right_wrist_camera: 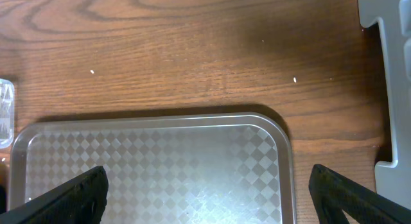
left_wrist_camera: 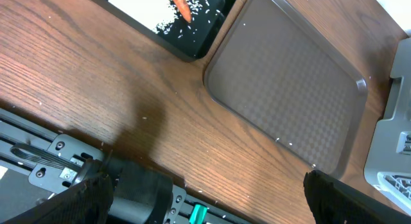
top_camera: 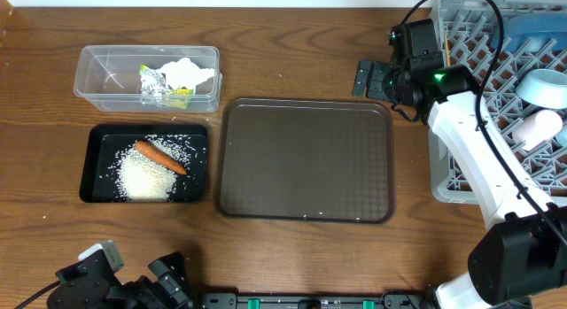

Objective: Sort waste into correct bins and load items into the dishwasher rack

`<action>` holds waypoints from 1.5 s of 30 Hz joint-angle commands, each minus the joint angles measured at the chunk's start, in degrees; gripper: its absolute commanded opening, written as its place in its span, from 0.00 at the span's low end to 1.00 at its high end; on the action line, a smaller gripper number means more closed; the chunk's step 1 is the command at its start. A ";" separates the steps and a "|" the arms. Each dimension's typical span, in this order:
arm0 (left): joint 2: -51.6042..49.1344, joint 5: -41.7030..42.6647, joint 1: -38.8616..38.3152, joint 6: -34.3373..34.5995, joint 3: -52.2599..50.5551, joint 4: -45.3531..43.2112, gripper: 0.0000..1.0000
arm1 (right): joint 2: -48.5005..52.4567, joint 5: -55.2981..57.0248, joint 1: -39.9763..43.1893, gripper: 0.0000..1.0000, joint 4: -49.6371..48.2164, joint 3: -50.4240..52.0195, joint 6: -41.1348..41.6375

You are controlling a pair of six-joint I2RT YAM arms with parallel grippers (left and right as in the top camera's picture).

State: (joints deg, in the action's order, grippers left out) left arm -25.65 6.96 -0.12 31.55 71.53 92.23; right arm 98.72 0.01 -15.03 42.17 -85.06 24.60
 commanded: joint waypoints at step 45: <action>25.57 0.90 -2.47 -20.85 -71.32 -94.53 0.98 | -1.22 0.63 -0.81 0.99 -0.11 -0.24 0.63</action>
State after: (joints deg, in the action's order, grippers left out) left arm -0.60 9.58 -3.14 11.73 0.38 -3.18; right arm 98.72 0.01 -15.03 42.17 -85.06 24.62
